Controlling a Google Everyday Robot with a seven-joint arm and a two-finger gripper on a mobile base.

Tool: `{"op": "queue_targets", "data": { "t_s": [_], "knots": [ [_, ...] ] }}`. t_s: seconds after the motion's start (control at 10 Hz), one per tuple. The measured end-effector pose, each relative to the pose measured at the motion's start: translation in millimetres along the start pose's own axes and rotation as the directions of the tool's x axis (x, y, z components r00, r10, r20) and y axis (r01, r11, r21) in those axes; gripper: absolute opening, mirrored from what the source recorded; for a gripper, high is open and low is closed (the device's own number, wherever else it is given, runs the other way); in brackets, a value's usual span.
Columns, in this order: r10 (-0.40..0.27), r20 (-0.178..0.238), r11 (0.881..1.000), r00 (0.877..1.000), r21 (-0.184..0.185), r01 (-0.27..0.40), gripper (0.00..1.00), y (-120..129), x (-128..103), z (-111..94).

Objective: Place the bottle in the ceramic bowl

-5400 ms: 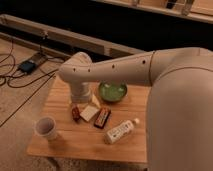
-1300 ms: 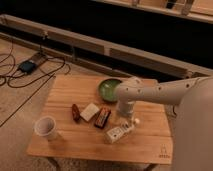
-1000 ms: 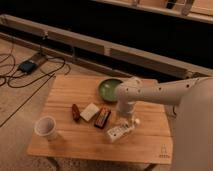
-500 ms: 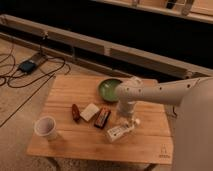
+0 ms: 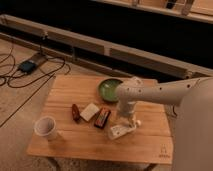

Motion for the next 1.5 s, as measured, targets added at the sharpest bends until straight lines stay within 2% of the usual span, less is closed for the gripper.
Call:
{"op": "queue_targets", "data": {
  "t_s": [0.2, 0.6, 0.8, 0.9, 1.0, 1.1, 1.3, 1.5],
  "knots": [
    [0.004, 0.005, 1.000, 1.000, 0.000, -0.004, 0.80, -0.3, 2.2, -3.4],
    [0.082, 0.038, 0.996, 0.996, 0.028, -0.084, 0.80, -10.7, 27.6, -43.6],
    [0.136, 0.044, 0.991, 0.990, 0.001, -0.137, 0.80, -17.4, 32.7, -44.4],
    [0.173, 0.042, 0.985, 0.984, -0.032, -0.172, 0.80, -21.2, 33.4, -39.6],
    [0.214, 0.027, 0.974, 0.976, -0.083, -0.211, 0.80, -22.4, 30.0, -27.4],
    [0.223, 0.016, 0.969, 0.975, -0.108, -0.220, 0.80, -21.9, 26.8, -19.8],
    [0.215, -0.013, 0.966, 0.977, -0.144, -0.215, 0.80, -12.3, 17.4, 2.7],
    [0.203, -0.044, 0.966, 0.978, -0.151, -0.208, 0.80, 2.5, 11.1, 26.7]
  ]
}}
